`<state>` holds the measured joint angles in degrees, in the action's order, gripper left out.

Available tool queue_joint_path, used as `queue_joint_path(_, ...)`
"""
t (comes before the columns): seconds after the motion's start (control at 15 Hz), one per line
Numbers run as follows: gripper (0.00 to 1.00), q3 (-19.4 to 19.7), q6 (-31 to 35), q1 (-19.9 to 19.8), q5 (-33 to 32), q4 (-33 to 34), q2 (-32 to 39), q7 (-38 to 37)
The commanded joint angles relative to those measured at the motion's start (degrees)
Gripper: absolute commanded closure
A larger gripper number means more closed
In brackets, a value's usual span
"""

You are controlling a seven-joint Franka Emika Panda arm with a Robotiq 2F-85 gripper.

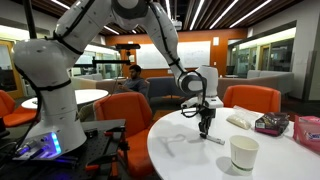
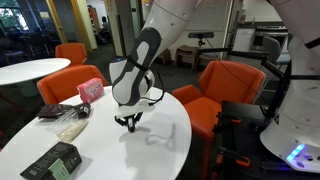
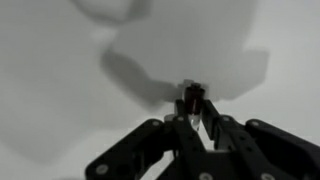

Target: Put the marker in the cup

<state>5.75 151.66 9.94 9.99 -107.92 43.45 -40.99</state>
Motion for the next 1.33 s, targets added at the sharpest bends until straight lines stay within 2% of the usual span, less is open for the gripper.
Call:
queue_joint_path(0.0, 1.0, 0.69, -0.02, 0.87, 1.37, -0.39, -0.63, -0.04)
queue_joint_path(0.07, 0.95, 0.56, -0.63, 0.75, 1.58, -0.78, -1.23, -0.01)
queue_joint_path(0.27, 0.95, -2.52, -4.81, -2.59, 3.67, -2.11, -4.65, 4.47)
queue_joint_path(0.47, 0.95, -3.06, -13.25, -4.94, 5.61, -3.08, -8.89, 7.95)
queue_joint_path(0.73, 0.95, -4.48, -27.31, -11.78, 10.75, -2.61, -14.44, 17.48)
queue_joint_path(0.93, 0.95, -3.73, -37.8, -15.45, 14.1, -0.7, -16.99, 22.62)
queue_joint_path(1.13, 0.95, -2.61, -47.51, -17.67, 15.54, 2.45, -17.6, 24.61)
queue_joint_path(1.27, 0.95, -1.79, -51.39, -18.45, 15.76, 4.69, -17.44, 24.05)
